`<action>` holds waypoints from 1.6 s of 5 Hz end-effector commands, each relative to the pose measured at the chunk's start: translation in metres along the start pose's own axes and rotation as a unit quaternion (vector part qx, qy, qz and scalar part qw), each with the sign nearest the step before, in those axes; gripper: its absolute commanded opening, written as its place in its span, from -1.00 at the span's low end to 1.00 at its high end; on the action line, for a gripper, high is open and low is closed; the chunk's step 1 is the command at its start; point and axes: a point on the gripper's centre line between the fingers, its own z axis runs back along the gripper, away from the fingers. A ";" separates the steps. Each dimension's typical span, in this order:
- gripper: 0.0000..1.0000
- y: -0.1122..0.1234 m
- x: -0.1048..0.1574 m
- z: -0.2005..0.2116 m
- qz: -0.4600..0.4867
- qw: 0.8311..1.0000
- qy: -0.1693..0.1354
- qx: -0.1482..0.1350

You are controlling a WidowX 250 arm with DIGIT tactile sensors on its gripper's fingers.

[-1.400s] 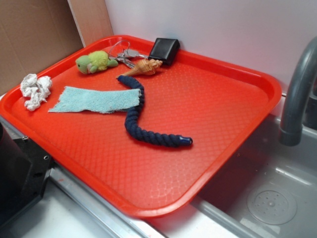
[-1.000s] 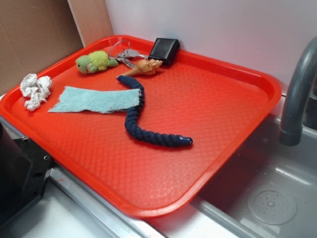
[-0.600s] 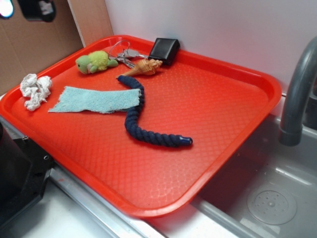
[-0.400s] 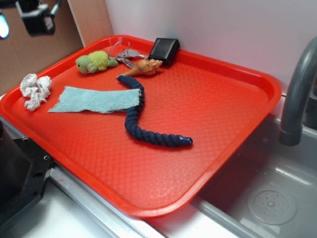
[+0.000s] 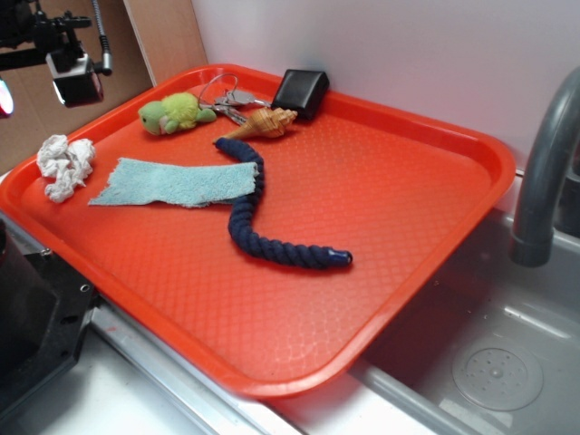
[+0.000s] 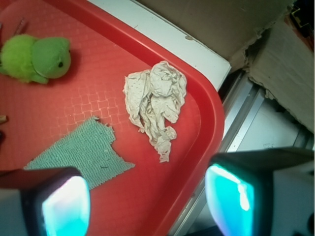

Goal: Grab the white paper.

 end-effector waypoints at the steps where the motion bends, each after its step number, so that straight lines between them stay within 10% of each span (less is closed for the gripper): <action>1: 1.00 0.011 -0.003 0.003 0.010 1.000 -0.005 -0.002; 6: 0.96 0.013 0.036 -0.110 0.125 0.991 -0.012 0.037; 7: -1.00 0.008 0.030 -0.106 0.119 0.992 -0.009 0.033; 8: -1.00 0.003 0.027 -0.086 0.059 0.998 -0.007 0.026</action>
